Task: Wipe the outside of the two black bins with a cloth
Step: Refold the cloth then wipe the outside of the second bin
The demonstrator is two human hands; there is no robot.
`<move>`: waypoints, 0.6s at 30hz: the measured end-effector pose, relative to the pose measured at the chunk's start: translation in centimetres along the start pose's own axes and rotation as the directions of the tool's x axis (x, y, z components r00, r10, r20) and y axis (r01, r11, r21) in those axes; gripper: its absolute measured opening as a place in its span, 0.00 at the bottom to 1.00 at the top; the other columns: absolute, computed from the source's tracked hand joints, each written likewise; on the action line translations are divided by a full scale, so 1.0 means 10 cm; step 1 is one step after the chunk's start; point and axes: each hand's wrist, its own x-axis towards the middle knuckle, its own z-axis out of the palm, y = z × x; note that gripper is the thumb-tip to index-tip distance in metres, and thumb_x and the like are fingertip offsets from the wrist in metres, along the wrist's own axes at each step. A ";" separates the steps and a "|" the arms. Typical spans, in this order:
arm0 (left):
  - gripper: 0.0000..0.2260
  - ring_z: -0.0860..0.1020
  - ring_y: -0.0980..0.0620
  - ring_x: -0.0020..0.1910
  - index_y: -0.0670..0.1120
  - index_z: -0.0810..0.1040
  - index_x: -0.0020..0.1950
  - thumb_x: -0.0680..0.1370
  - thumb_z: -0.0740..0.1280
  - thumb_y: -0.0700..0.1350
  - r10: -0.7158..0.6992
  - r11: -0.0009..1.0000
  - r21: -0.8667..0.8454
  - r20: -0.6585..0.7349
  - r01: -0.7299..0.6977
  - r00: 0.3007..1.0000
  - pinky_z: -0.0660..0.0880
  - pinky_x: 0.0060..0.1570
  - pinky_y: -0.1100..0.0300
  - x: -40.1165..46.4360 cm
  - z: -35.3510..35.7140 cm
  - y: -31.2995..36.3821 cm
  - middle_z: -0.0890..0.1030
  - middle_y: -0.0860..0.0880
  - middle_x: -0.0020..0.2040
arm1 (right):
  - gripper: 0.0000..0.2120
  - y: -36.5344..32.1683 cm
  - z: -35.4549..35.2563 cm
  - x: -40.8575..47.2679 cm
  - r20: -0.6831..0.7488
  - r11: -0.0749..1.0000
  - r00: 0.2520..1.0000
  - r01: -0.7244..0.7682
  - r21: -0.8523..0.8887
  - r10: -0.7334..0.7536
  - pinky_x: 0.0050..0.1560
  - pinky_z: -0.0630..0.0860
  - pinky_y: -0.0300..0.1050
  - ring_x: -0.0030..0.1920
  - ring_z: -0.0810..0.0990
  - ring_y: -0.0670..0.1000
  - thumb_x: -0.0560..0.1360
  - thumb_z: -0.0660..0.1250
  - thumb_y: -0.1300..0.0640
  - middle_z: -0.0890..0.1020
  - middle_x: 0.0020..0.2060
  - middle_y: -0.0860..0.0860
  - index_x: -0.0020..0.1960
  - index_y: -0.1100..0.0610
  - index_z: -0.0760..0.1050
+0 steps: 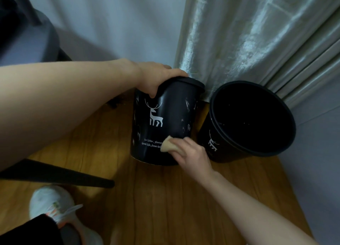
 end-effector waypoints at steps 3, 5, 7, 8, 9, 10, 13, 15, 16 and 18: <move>0.43 0.74 0.42 0.58 0.54 0.57 0.74 0.65 0.77 0.43 0.019 0.998 -0.057 -0.091 -0.024 0.996 0.73 0.55 0.51 0.03 0.08 0.09 0.72 0.46 0.64 | 0.16 -0.04 0.01 0.00 -0.028 0.999 1.000 -0.009 -0.048 0.008 0.37 0.81 0.46 0.41 0.79 0.49 0.77 0.66 0.47 0.77 0.45 0.50 0.62 0.52 0.75; 0.41 0.73 0.42 0.60 0.51 0.58 0.72 0.67 0.78 0.45 0.012 0.998 -0.058 -0.131 -0.020 0.991 0.72 0.57 0.48 0.06 0.12 0.14 0.72 0.46 0.64 | 0.15 -0.05 0.03 -0.10 0.027 0.994 0.998 0.056 -0.098 -0.053 0.37 0.81 0.45 0.41 0.79 0.48 0.78 0.65 0.47 0.77 0.45 0.50 0.61 0.52 0.75; 0.44 0.72 0.42 0.61 0.55 0.55 0.75 0.67 0.78 0.45 0.016 0.998 -0.052 -0.117 -0.022 0.993 0.70 0.59 0.48 0.08 0.15 0.17 0.71 0.45 0.64 | 0.15 -0.05 0.04 -0.17 0.078 0.989 0.992 0.104 -0.108 -0.096 0.37 0.81 0.43 0.41 0.79 0.48 0.78 0.65 0.48 0.78 0.45 0.50 0.62 0.53 0.75; 0.45 0.70 0.42 0.62 0.58 0.53 0.76 0.68 0.78 0.45 0.018 0.999 -0.034 -0.104 -0.022 0.994 0.69 0.60 0.47 0.09 0.15 0.18 0.71 0.46 0.62 | 0.15 -0.05 0.04 -0.18 0.088 0.988 0.991 0.111 -0.111 -0.101 0.37 0.81 0.42 0.41 0.79 0.48 0.78 0.65 0.49 0.78 0.46 0.51 0.62 0.53 0.76; 0.46 0.69 0.42 0.62 0.61 0.52 0.76 0.69 0.77 0.45 0.016 1.000 -0.015 -0.089 -0.017 0.996 0.67 0.60 0.46 0.08 0.14 0.19 0.70 0.47 0.59 | 0.15 -0.06 0.04 -0.18 0.090 0.988 0.991 0.109 -0.113 -0.099 0.37 0.80 0.41 0.41 0.78 0.47 0.79 0.65 0.49 0.78 0.45 0.50 0.63 0.54 0.76; 0.45 0.68 0.42 0.62 0.63 0.51 0.76 0.70 0.77 0.45 0.010 1.000 -0.005 -0.077 -0.010 0.997 0.66 0.60 0.46 0.07 0.13 0.18 0.67 0.49 0.55 | 0.15 -0.07 0.04 -0.17 0.088 0.988 0.991 0.108 -0.112 -0.098 0.36 0.80 0.41 0.40 0.78 0.47 0.78 0.65 0.51 0.77 0.45 0.50 0.63 0.54 0.76; 0.43 0.66 0.42 0.63 0.64 0.53 0.76 0.71 0.76 0.45 0.000 0.999 -0.038 -0.064 -0.002 0.998 0.63 0.61 0.46 0.06 0.11 0.15 0.63 0.51 0.53 | 0.15 -0.07 0.02 -0.15 0.110 0.987 0.988 0.118 -0.108 -0.106 0.37 0.79 0.40 0.41 0.77 0.48 0.78 0.66 0.54 0.77 0.46 0.50 0.64 0.54 0.74; 0.43 0.66 0.43 0.63 0.65 0.54 0.76 0.71 0.76 0.44 0.010 0.997 -0.071 -0.079 -0.016 0.997 0.63 0.60 0.47 0.06 0.11 0.12 0.64 0.51 0.52 | 0.15 -0.05 0.00 -0.15 0.122 0.985 0.985 0.132 -0.112 -0.118 0.38 0.78 0.39 0.41 0.77 0.48 0.78 0.66 0.54 0.77 0.46 0.50 0.64 0.54 0.73; 0.43 0.66 0.43 0.62 0.65 0.54 0.75 0.70 0.76 0.43 0.014 0.995 -0.097 -0.088 -0.023 0.996 0.64 0.60 0.47 0.07 0.11 0.11 0.65 0.51 0.53 | 0.15 -0.04 -0.01 -0.14 0.124 0.984 0.984 0.138 -0.114 -0.124 0.38 0.78 0.38 0.41 0.77 0.47 0.78 0.66 0.54 0.77 0.46 0.51 0.64 0.54 0.73; 0.44 0.65 0.44 0.63 0.65 0.56 0.75 0.69 0.77 0.41 0.026 0.989 -0.143 -0.097 -0.040 0.995 0.65 0.61 0.46 0.07 0.11 0.08 0.66 0.53 0.54 | 0.15 -0.03 -0.03 -0.14 0.130 0.980 0.982 0.156 -0.124 -0.140 0.39 0.79 0.38 0.42 0.78 0.47 0.78 0.65 0.54 0.77 0.47 0.51 0.64 0.54 0.73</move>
